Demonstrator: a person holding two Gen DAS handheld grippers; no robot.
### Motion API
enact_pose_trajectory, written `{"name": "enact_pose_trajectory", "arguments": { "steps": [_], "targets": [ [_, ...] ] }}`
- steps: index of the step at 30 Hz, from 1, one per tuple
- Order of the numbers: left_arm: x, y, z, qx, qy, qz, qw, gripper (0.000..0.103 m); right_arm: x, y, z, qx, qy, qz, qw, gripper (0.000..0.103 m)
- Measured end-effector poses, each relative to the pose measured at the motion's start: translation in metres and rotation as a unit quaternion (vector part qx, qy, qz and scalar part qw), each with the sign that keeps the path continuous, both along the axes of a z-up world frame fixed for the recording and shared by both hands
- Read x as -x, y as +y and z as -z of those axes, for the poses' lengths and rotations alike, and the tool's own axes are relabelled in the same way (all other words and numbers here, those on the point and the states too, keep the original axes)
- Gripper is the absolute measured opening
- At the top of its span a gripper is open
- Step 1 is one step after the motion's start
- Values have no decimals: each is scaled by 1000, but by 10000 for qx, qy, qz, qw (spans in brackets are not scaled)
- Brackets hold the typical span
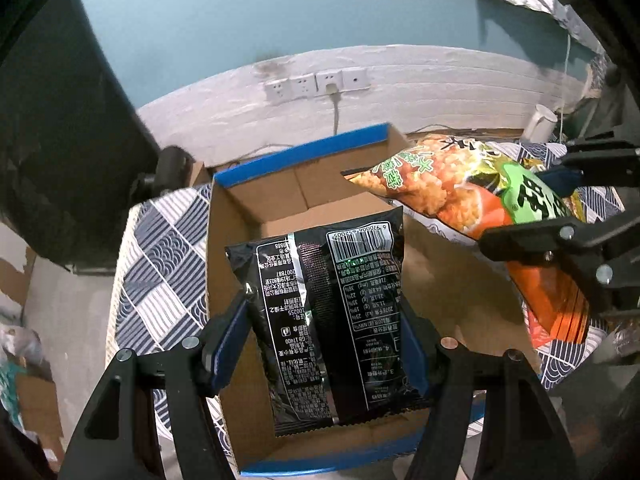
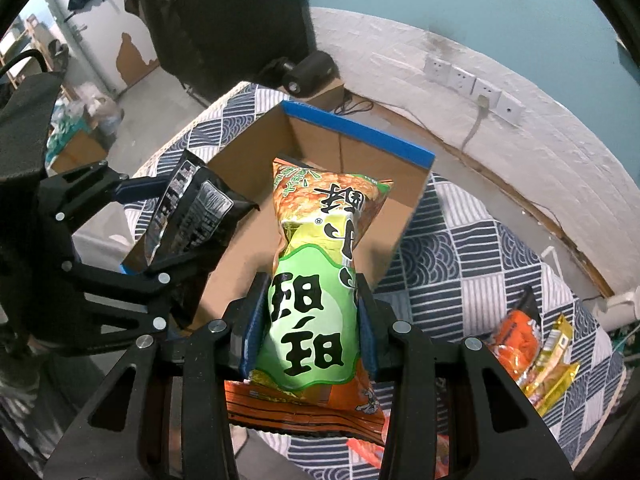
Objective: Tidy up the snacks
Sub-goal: 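Open both tools to drop the two bags into the cardboard box, then grasp the orange chip bag with the left tool while the right grasps the green bag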
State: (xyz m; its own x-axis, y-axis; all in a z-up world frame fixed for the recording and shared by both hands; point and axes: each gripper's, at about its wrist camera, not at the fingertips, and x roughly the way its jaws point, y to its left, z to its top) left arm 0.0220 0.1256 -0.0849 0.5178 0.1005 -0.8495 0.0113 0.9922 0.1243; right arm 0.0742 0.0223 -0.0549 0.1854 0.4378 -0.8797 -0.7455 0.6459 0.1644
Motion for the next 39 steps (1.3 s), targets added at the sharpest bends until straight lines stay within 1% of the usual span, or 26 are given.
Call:
{"name": "enact_pose_trajectory", "arguments": {
  "steps": [3,4,6,7,8,9,11,16,21,24,31,39],
  "targets": [
    [-2,9,8,140,132,-115,9997,70,0,9,8,61,53,-61,9999,39],
    [-2,13,11,137,161,-193,9996,70,-1,12,10,75,71,-74,9999,41],
    [-5,16,14,79,208,-293,9993,70,-3,15,14,102,114,-100,9998,47],
    [-5,17,15,44,257,-305,9992,71,-4,15,16,116,104,-90,9998,53],
    [-6,18,16,6,293,-310,9991,74,-5,15,16,125,94,-73,9999,57],
    [-5,18,16,-36,289,-312,9991,78,-6,14,16,120,91,-49,9999,59],
    [-3,17,14,-121,201,-313,9992,80,-8,11,14,72,109,-2,9999,63],
    [-2,15,10,-199,166,-271,9993,80,-13,4,10,12,153,108,9998,64],
    [-3,4,2,-158,68,-130,9998,81,-13,-10,7,-24,199,240,9995,66],
    [-3,-8,-3,-114,8,22,9999,81,-12,-20,6,-7,199,324,9993,66],
    [-3,-45,-14,-218,-141,517,9983,81,-9,-52,1,21,151,526,9985,66],
    [-4,-93,-19,-318,-209,1097,9932,81,-9,-107,-8,-22,125,970,9952,66]
  ]
}}
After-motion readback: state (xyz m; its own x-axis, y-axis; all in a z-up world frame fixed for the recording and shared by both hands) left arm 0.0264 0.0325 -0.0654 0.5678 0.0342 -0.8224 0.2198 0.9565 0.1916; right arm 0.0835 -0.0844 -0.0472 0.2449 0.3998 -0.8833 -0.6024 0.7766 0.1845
